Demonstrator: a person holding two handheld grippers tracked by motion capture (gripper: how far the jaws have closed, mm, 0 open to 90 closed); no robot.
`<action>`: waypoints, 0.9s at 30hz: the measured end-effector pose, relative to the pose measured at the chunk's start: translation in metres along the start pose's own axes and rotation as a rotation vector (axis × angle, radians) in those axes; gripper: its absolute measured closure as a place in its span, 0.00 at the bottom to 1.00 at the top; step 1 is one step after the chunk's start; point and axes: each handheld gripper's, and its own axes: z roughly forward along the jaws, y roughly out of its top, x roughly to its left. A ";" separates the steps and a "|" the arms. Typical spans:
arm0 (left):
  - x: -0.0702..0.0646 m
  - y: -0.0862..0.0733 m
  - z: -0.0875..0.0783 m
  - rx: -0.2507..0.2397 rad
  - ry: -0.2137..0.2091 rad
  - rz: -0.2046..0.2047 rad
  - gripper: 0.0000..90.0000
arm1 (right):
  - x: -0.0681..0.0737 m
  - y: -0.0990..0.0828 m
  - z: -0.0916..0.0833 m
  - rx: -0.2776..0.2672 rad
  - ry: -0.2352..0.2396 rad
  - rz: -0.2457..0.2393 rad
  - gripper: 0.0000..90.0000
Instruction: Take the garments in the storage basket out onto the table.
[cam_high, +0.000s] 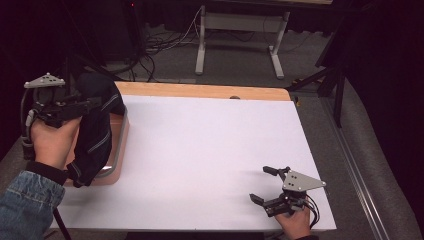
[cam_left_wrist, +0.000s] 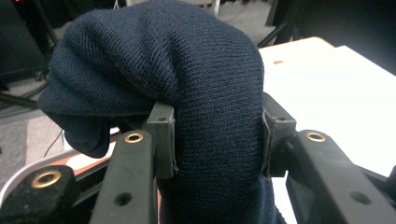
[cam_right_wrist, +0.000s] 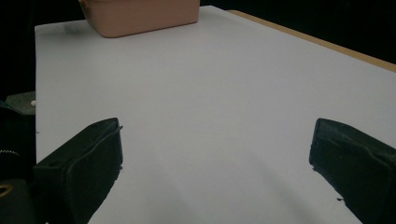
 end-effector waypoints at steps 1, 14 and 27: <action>0.000 0.000 0.000 0.000 0.000 0.000 0.65 | 0.000 0.000 0.000 -0.001 0.001 0.000 0.04; -0.015 0.011 -0.012 -0.089 -0.054 0.010 0.65 | 0.000 0.000 0.000 -0.001 -0.001 -0.002 0.04; -0.038 0.018 -0.021 -0.186 -0.158 0.017 0.65 | 0.000 0.000 -0.001 -0.004 0.000 -0.002 0.04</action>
